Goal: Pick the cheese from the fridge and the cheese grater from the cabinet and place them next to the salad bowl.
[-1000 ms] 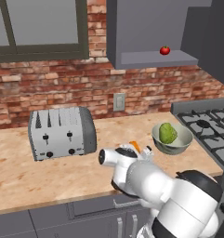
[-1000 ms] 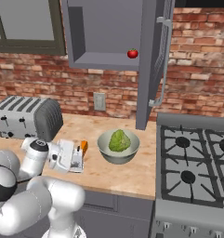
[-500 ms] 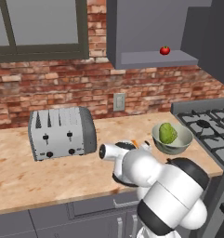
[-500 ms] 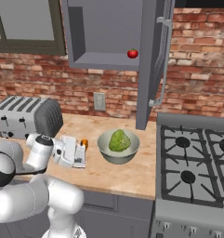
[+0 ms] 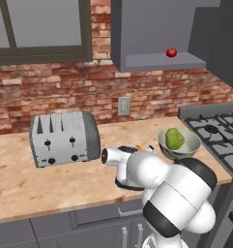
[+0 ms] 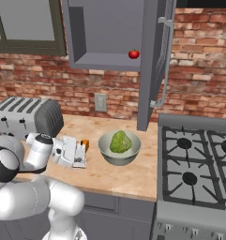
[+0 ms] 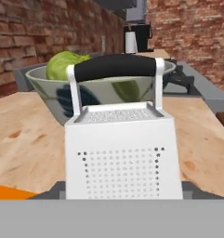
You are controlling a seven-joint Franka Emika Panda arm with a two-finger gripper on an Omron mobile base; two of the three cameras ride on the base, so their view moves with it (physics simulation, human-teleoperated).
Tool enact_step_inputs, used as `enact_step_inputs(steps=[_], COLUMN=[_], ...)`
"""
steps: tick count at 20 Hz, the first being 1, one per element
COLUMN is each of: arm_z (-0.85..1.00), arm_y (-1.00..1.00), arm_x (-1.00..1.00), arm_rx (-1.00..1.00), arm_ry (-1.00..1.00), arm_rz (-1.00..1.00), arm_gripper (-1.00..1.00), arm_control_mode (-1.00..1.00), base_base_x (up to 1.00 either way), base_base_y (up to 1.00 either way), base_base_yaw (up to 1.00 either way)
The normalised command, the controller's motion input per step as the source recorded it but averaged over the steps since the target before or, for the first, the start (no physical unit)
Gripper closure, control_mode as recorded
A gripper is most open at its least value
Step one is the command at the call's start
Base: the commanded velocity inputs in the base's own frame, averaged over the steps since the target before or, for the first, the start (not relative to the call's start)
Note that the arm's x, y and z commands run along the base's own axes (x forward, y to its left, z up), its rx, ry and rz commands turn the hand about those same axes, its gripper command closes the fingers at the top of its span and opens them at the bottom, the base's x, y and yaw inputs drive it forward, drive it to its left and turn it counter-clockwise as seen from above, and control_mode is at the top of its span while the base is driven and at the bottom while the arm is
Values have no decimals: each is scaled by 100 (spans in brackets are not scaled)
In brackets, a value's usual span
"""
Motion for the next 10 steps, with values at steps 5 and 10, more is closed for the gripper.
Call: enact_step_inputs(steps=[5,10], arm_z=[0,0], arm_y=[0,0], arm_x=[0,0], arm_rx=[0,0], arm_ry=[0,0], arm_rz=[0,0], arm_gripper=[-100,-100], arm_control_mode=[-100,-100], base_base_x=[0,0], base_base_y=[0,0], base_base_yaw=[0,0])
